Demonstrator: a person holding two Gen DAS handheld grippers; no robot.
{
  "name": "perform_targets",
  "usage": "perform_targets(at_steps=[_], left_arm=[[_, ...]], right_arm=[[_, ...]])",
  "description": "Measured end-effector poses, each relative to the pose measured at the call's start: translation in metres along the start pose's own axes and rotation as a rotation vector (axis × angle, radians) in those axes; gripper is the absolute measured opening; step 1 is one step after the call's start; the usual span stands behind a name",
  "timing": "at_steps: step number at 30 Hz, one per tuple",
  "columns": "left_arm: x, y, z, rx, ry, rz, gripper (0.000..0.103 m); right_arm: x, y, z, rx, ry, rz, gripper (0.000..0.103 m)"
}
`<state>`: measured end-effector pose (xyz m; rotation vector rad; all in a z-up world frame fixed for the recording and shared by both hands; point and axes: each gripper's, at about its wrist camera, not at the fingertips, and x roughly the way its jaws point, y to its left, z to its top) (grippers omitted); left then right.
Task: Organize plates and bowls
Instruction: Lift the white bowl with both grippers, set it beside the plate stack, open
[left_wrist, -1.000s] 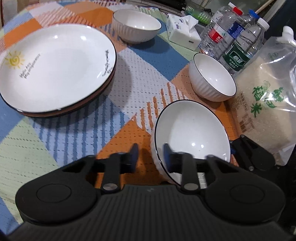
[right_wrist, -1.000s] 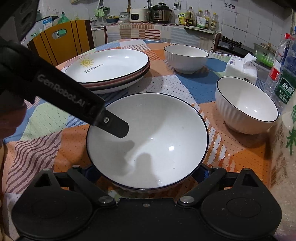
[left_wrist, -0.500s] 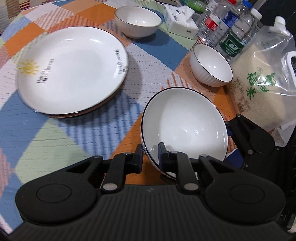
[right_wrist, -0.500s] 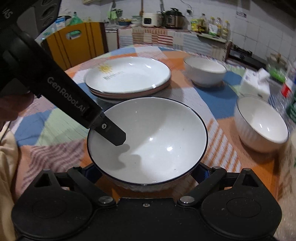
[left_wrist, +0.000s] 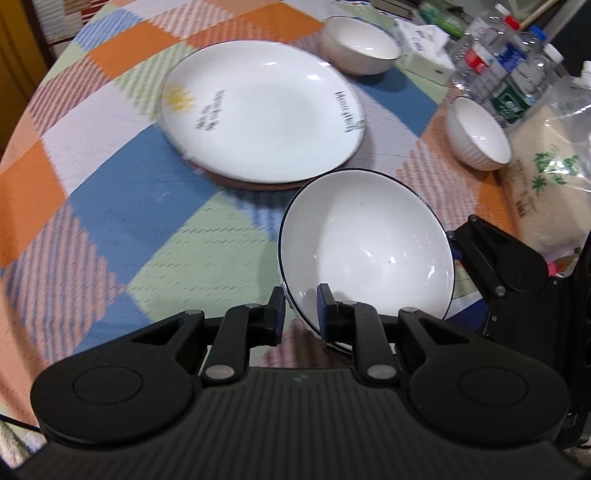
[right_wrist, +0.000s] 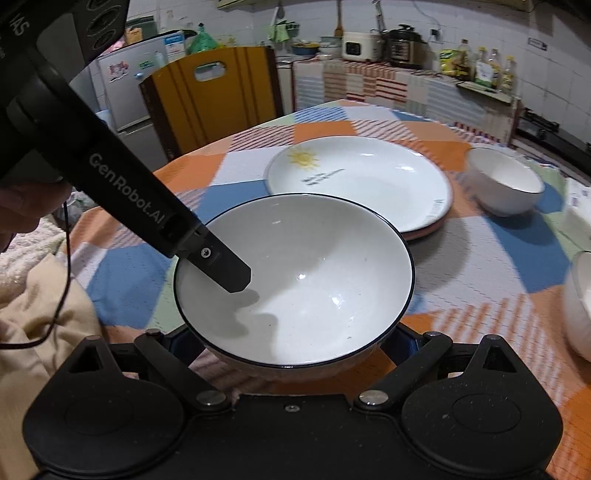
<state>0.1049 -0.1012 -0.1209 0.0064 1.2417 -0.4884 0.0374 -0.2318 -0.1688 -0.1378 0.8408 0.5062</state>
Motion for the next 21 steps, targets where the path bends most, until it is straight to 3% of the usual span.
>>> perform_targets(at_steps=[10,17,21], left_arm=[[0.006,0.038,-0.011,-0.054,-0.016,0.076,0.016],[0.023,0.041,-0.017,-0.054,-0.002,0.099,0.016],[0.023,0.037,-0.017,-0.042,-0.011,0.118,0.017]], right_arm=[[0.041,0.026,0.011,-0.069,0.000,0.040,0.098],[0.055,0.032,0.006,-0.118,0.020,0.025,0.098],[0.053,0.029,0.005,-0.076,0.031,0.034,0.097]])
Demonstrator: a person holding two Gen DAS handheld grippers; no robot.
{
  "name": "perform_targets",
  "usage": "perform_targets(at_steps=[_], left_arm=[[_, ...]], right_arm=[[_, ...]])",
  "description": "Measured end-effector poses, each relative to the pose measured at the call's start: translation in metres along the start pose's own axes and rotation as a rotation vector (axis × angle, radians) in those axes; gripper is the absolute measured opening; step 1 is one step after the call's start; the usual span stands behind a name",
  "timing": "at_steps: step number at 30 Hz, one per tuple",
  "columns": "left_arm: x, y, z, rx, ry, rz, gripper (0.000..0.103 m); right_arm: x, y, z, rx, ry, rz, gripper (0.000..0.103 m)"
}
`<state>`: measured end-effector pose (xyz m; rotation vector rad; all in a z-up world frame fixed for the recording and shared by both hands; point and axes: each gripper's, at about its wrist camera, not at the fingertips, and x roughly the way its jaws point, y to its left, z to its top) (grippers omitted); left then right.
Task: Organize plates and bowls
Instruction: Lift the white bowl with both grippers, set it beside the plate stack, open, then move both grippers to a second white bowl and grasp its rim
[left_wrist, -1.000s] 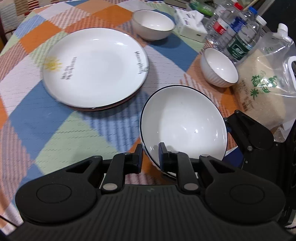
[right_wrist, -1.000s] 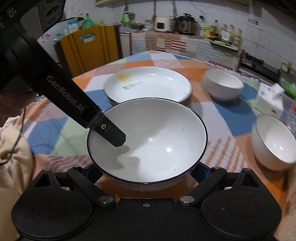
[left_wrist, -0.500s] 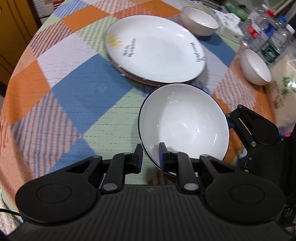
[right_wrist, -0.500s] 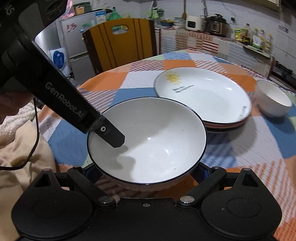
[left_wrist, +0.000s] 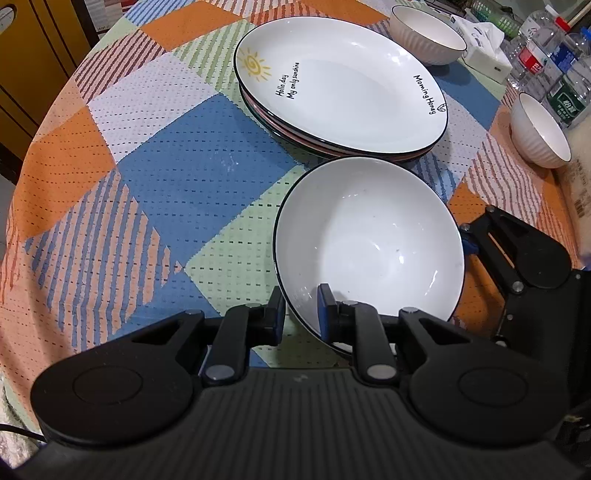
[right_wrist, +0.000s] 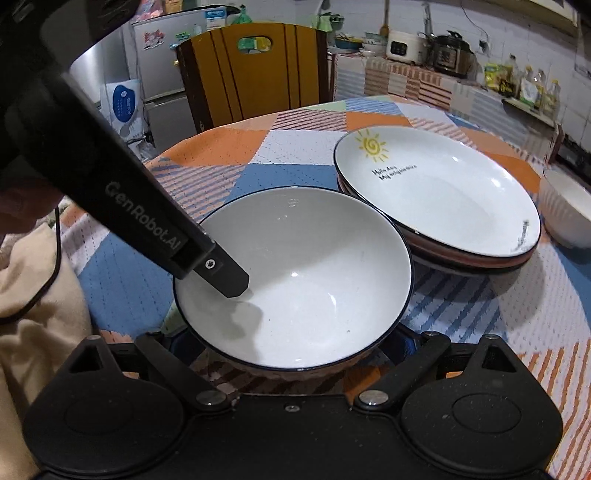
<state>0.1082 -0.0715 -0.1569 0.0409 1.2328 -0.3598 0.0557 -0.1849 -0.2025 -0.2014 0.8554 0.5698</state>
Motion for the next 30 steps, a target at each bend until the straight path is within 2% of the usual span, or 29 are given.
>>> perform_targets(at_steps=[3,4,5,6,11,14,19,24,30], left_arm=[[-0.001,0.001,0.002,-0.010,0.011,0.002,0.020],[-0.001,0.002,0.003,-0.016,0.025,-0.002,0.029],[-0.001,0.003,0.004,-0.023,0.043,-0.010,0.045],[-0.003,0.004,0.004,-0.029,0.053,-0.011,0.050],[-0.025,-0.001,0.005,0.057,0.022,0.023,0.051],[-0.041,-0.002,0.011,0.057,0.002,0.010,0.051],[-0.068,-0.015,0.026,0.070,-0.069,-0.014,0.051],[-0.085,-0.040,0.042,0.102,-0.136,-0.075,0.051],[-0.084,-0.080,0.070,0.148,-0.189,-0.145,0.051]], right_arm=[[-0.007,-0.001,-0.002,0.021,0.020,-0.018,0.097],[-0.009,-0.001,-0.003,0.017,0.025,-0.028,0.097],[-0.015,-0.002,-0.006,0.020,0.030,-0.037,0.097],[-0.019,-0.003,-0.007,0.026,0.030,-0.044,0.097],[-0.059,-0.017,-0.018,0.089,-0.001,-0.049,0.097],[-0.085,-0.027,-0.022,0.117,-0.040,-0.088,0.097],[-0.122,-0.050,-0.023,0.184,-0.122,-0.181,0.097],[-0.150,-0.079,-0.024,0.337,-0.225,-0.292,0.097],[-0.154,-0.104,-0.032,0.446,-0.316,-0.444,0.097]])
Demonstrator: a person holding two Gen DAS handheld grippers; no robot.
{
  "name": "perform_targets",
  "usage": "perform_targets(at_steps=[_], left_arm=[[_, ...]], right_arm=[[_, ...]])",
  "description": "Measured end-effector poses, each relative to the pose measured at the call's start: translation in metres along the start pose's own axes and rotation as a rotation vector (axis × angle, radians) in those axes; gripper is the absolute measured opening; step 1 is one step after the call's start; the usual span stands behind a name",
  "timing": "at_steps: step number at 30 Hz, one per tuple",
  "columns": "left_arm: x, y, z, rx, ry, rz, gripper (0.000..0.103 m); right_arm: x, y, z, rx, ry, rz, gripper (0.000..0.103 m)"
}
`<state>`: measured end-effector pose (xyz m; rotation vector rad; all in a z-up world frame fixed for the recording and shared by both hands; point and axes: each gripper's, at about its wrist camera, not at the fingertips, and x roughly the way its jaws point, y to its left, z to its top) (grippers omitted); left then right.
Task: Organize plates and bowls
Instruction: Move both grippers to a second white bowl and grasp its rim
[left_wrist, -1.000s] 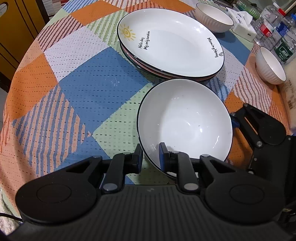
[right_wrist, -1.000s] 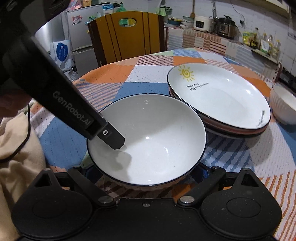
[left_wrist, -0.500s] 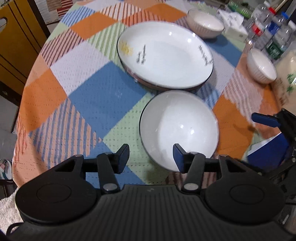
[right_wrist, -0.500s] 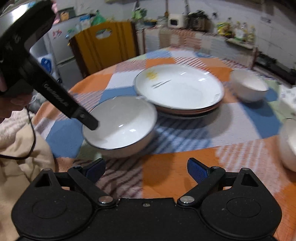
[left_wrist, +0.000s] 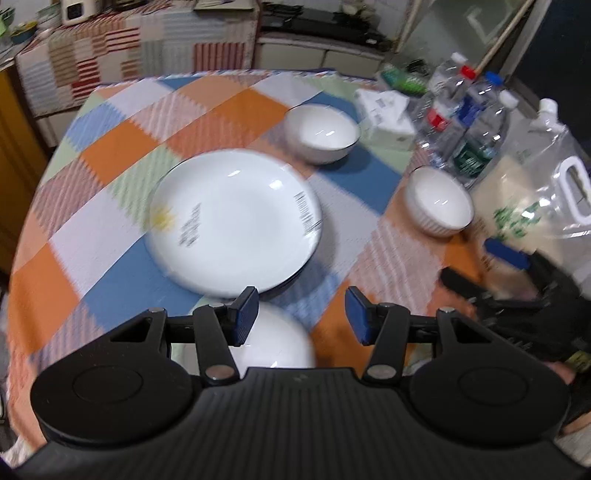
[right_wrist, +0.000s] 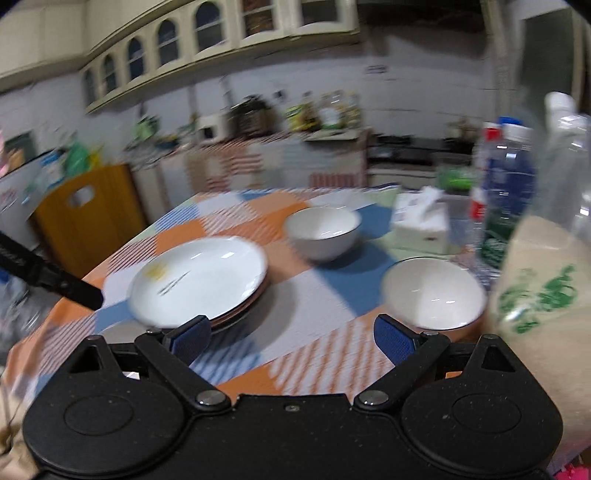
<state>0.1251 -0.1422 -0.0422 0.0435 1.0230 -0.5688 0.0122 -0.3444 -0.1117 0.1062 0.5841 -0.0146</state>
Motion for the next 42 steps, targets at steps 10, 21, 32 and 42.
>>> perform_targets(at_steps=[10,21,32,42], left_arm=[[0.060,-0.060,0.045,0.116,-0.048,-0.079,0.051],[0.150,-0.093,0.063,0.083,-0.016,-0.133,0.049],[0.199,-0.108,0.079,-0.048,0.061,-0.161,0.045],[0.231,-0.123,0.089,-0.039,0.098,-0.128,0.014]], right_arm=[[0.051,-0.019,-0.016,0.100,0.047,-0.119,0.097],[0.098,-0.035,-0.042,0.179,0.045,-0.254,0.096],[0.120,-0.049,-0.041,0.203,0.044,-0.306,0.096],[0.124,-0.053,-0.040,0.212,0.050,-0.302,0.096]])
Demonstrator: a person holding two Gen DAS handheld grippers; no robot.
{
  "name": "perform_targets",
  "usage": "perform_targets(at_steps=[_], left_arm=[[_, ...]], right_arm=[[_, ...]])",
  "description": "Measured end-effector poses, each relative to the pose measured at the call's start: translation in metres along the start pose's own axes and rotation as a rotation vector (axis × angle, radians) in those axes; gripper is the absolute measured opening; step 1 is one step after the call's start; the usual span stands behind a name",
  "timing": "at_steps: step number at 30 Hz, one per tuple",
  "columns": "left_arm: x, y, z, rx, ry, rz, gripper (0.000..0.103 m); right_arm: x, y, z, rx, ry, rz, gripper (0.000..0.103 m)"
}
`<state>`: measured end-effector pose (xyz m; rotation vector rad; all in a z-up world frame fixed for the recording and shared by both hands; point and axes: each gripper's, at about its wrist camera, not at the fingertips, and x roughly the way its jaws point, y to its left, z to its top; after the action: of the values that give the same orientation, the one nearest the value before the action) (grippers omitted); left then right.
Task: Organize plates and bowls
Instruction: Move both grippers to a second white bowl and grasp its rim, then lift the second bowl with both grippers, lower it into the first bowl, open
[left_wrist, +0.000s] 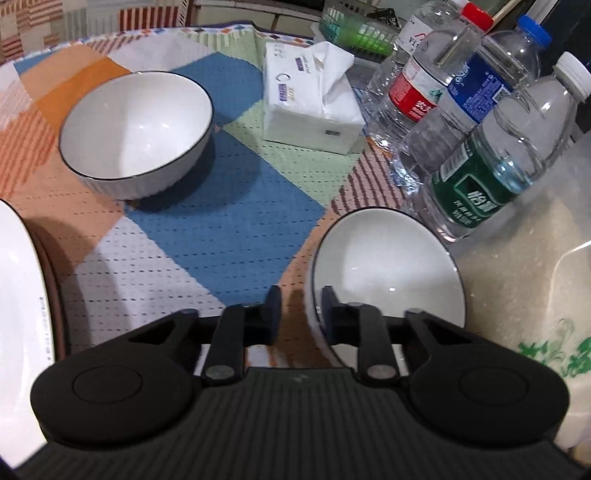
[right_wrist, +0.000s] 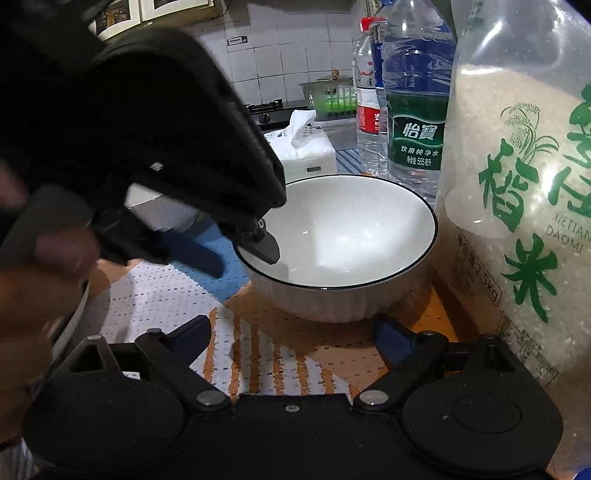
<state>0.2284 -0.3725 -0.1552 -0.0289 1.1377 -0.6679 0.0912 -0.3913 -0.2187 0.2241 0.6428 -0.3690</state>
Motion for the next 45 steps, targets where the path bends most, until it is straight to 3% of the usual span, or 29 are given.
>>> perform_targets(at_steps=[1,4,13,29,37,45], left_arm=[[0.000,-0.002,0.000,0.013,0.009,-0.005,0.009],[-0.002,-0.009,-0.003,0.066,0.014,0.024,0.009],[-0.029,0.012,-0.004,0.059,0.049,0.040,0.008],[-0.131,0.043,-0.013,0.048,0.070,0.031,0.010],[-0.197,0.064,-0.025,-0.008,0.094,0.073,0.010],[-0.245,0.113,-0.052,-0.113,0.141,0.100,0.010]], right_arm=[[0.000,0.000,0.000,0.001,0.000,0.001,0.096],[0.001,0.001,0.000,0.000,-0.003,0.004,0.096],[-0.006,-0.006,0.003,-0.024,0.011,0.049,0.095],[-0.071,0.041,0.025,-0.347,-0.094,0.214,0.098],[-0.113,0.074,0.033,-0.415,-0.098,0.319,0.098],[-0.144,0.115,0.022,-0.445,-0.052,0.450,0.097]])
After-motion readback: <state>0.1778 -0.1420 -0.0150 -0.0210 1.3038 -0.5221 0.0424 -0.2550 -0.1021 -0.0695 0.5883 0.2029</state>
